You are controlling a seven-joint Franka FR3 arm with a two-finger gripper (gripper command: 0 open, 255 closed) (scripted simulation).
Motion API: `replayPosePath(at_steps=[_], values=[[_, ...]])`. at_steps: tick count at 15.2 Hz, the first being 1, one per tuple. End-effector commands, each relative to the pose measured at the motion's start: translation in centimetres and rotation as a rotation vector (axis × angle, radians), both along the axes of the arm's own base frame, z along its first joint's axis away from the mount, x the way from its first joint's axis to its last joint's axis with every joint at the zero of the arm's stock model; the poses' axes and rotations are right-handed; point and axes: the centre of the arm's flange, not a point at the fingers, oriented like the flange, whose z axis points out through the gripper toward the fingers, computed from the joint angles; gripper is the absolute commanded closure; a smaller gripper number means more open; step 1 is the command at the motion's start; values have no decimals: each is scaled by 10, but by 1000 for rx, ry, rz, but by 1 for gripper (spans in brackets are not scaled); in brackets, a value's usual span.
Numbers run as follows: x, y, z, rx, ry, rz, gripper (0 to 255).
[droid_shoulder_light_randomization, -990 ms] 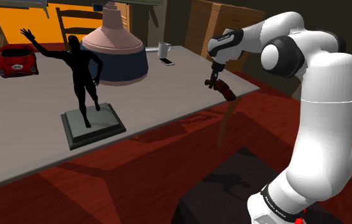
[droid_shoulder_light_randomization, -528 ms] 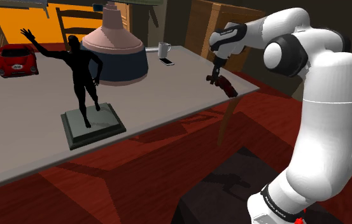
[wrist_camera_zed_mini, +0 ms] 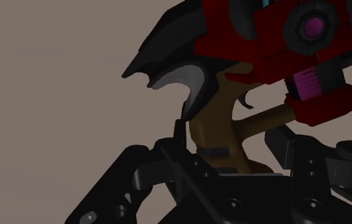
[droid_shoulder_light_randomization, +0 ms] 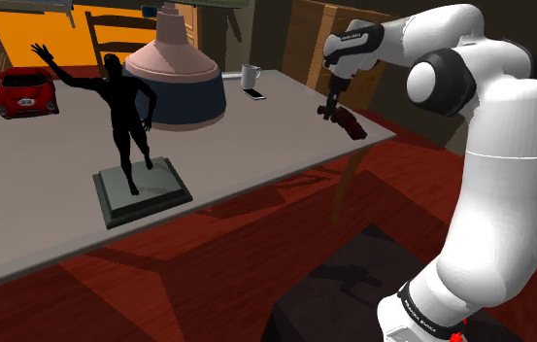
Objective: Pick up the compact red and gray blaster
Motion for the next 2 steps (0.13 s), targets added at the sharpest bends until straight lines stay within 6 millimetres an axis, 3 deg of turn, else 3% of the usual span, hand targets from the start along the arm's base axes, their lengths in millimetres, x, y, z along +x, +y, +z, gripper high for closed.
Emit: replayPosePath(at_steps=[1,2], values=[[0,-1,7,0,0,0,255],[0,-1,7,0,0,0,255]])
